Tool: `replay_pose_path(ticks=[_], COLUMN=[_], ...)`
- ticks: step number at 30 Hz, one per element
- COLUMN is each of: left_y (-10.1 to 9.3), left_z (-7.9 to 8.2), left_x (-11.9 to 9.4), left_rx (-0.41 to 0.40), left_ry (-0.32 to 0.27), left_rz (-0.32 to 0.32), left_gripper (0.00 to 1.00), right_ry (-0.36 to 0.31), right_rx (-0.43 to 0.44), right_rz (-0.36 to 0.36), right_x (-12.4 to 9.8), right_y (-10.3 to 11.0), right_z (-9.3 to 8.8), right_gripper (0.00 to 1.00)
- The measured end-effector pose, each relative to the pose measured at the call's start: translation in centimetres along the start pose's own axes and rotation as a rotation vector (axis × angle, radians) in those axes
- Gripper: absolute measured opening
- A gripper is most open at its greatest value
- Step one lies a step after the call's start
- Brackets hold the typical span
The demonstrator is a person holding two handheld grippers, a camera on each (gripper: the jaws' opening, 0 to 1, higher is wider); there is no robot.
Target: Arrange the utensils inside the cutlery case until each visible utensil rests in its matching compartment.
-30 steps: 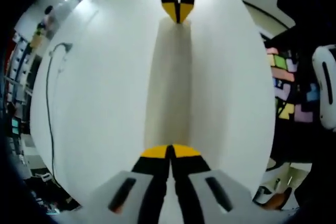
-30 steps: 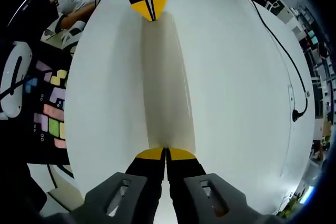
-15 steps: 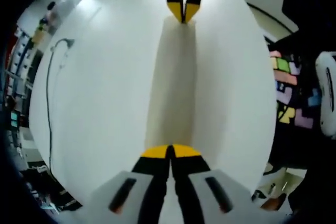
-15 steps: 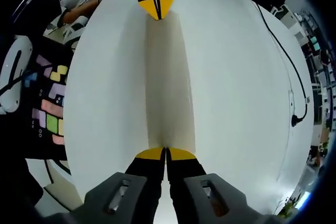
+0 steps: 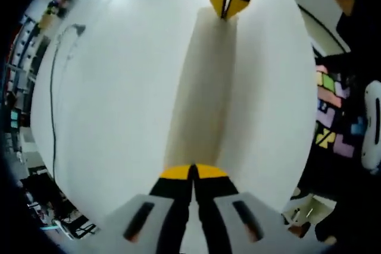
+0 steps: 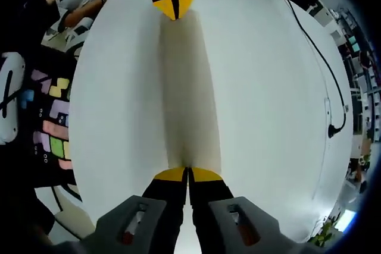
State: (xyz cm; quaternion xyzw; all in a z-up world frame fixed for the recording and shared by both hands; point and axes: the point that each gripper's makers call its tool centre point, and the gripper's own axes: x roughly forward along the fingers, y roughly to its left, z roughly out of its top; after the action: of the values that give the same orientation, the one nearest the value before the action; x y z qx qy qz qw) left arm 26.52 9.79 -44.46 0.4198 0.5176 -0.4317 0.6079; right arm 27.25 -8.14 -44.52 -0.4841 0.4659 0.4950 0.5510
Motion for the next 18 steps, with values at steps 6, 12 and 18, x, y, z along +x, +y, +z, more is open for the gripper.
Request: replay_pose_path(ticks=[6,12,18], left_y=[0.3,1.5,1.9], left_z=[-0.2,0.3,1.2], left_x=[-0.2,-1.4,-1.3], left_rx=[0.018,0.012,0.015], left_ry=[-0.037,-0.028,-0.035], left_rz=[-0.028,-0.019,-0.009], left_gripper=[0.0,0.0,0.0], right_ry=[-0.096,-0.073,-0.095], right_rx=[-0.001,-0.025,-0.036], right_rz=[0.043,0.013,-0.002], right_x=[-0.2,-0.9,-1.3], right_y=[-0.4,-2.1,-2.9], right_z=[0.2,-0.2,0.2], right_gripper=[0.0,0.0,0.0])
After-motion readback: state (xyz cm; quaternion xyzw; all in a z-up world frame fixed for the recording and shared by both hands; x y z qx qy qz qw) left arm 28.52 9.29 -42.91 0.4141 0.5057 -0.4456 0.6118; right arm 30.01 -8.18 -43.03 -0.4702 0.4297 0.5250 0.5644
